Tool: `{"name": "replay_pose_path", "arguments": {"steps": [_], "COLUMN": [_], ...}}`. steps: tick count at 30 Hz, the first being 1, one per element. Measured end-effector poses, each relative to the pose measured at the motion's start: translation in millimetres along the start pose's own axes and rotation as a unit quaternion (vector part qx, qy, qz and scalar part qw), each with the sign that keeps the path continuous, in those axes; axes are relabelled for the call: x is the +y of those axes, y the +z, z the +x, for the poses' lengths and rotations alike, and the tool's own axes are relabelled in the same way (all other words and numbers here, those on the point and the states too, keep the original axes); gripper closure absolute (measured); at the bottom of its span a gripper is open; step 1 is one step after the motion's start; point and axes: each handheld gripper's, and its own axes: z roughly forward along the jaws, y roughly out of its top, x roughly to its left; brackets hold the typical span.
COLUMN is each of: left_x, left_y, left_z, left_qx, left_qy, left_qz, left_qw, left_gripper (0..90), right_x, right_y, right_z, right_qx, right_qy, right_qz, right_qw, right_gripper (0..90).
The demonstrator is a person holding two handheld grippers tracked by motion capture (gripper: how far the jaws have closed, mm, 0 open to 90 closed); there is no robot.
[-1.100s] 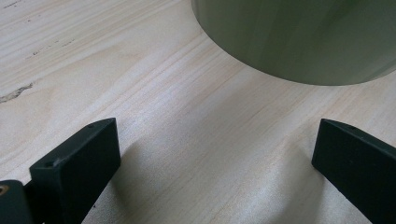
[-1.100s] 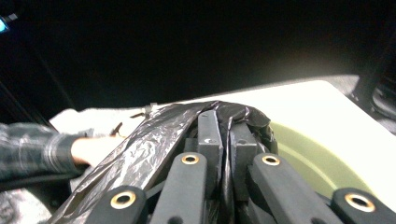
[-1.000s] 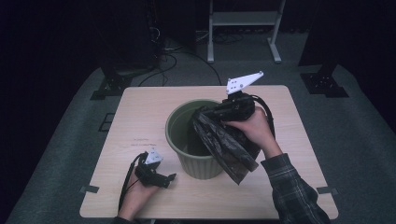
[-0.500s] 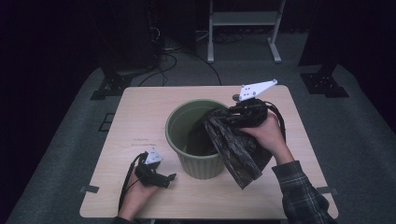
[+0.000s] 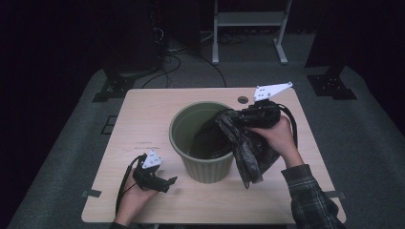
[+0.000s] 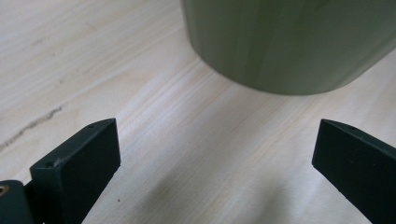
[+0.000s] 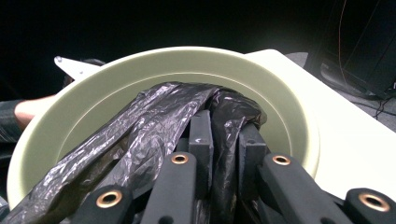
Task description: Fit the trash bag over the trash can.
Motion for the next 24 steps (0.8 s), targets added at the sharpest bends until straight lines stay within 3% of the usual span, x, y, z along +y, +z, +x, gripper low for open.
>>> {"name": "replay_pose_path", "arguments": {"steps": [4, 5, 8, 9, 17, 24], "left_x": [8.2, 13.4, 18.3, 25.2, 53.0, 74.1], "left_y": [-11.5, -17.0, -22.5, -31.4, -65.6, -86.8], "left_z": [0.6, -0.5, -1.9, -3.0, -2.5, -1.1], "left_qx": [-0.024, -0.043, -0.054, -0.061, -0.075, -0.073], "left_qy": [0.003, 0.011, 0.016, 0.021, 0.044, 0.060], "left_qz": [-0.015, -0.020, -0.027, -0.040, -0.069, -0.086], "left_qw": [0.9996, 0.9988, 0.9981, 0.9971, 0.9939, 0.9918], "left_gripper": [0.0, 0.0, 0.0, 0.0, 5.1, 9.5], "right_x": [1.0, 1.8, 2.7, 2.8, 2.6, 3.4], "right_y": [1.5, 2.0, 2.7, 3.2, 4.4, 6.2], "right_z": [-1.0, -1.6, -1.9, -2.0, -3.3, -4.5], "right_qx": [0.000, 0.002, 0.002, 0.003, 0.004, 0.005], "right_qy": [0.000, 0.000, -0.001, 0.000, 0.001, 0.002], "right_qz": [0.001, 0.001, 0.002, 0.003, 0.007, 0.011], "right_qw": [1.0000, 1.0000, 1.0000, 1.0000, 1.0000, 0.9999], "right_gripper": [80.3, 80.3, 80.1, 80.1, 80.1, 80.4]}}
